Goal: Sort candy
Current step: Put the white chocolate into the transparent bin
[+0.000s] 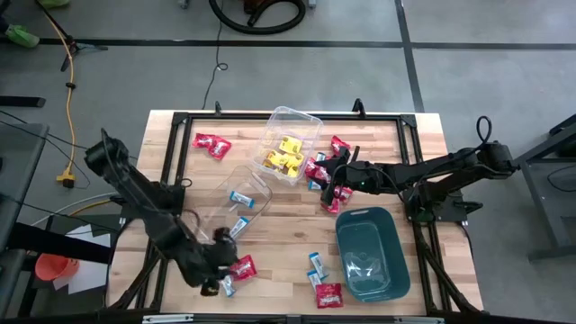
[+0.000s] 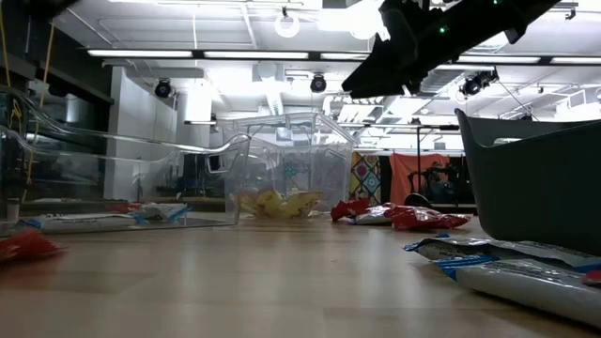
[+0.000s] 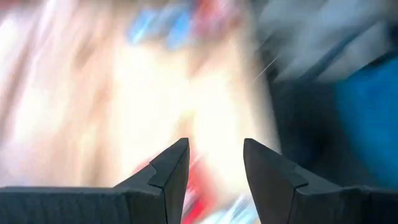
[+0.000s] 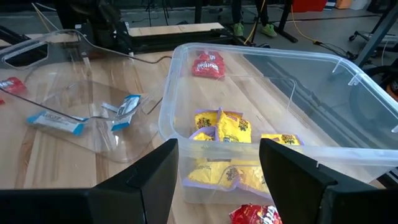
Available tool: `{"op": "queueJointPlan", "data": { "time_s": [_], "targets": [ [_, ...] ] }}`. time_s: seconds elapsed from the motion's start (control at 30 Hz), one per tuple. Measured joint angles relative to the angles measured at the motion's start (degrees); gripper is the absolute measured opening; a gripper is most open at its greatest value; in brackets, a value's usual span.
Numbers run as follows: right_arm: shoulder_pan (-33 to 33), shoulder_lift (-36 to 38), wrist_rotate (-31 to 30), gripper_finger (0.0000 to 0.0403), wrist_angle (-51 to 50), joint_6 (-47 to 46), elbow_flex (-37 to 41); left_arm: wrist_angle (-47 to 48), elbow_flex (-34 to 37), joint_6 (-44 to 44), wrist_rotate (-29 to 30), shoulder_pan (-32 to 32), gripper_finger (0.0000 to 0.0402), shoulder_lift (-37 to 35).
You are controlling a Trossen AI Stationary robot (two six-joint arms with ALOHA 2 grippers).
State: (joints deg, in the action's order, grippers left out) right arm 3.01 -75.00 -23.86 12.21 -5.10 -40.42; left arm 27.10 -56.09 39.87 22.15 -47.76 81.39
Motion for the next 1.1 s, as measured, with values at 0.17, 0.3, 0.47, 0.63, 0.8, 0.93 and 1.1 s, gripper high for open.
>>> {"op": "queueJointPlan", "data": {
  "time_s": [0.17,0.3,0.47,0.63,0.8,0.93,1.1],
  "targets": [
    [0.00,0.00,0.00,0.0222,1.92,1.31,-0.02,17.18,-5.46,4.80,-5.16,-0.57,0.0143,8.48],
    [0.00,0.00,-0.02,0.0222,2.99,3.31,-0.02,16.00,-6.76,2.38,-10.91,-1.65,0.0157,14.37],
    [-0.13,0.00,-0.02,0.0222,3.01,4.07,-0.02,16.05,-9.31,-0.16,-12.44,-2.70,0.0187,19.74],
    [-0.79,0.00,0.02,0.0222,3.08,4.07,-0.02,16.10,-10.40,-6.22,-9.45,-3.82,0.0208,22.58],
    [-1.17,-0.01,0.00,0.0222,3.08,4.10,-0.02,16.22,-10.50,-9.72,-8.25,-5.43,0.0212,24.28],
    [-1.59,0.00,0.03,0.0222,3.08,5.56,-0.02,15.74,-10.34,-9.75,-4.88,-6.66,0.0212,24.83],
    [-1.90,0.00,0.02,0.0222,3.08,5.57,-0.02,12.56,-8.46,-10.76,-7.13,-6.71,0.0212,25.45]
  ]
}}
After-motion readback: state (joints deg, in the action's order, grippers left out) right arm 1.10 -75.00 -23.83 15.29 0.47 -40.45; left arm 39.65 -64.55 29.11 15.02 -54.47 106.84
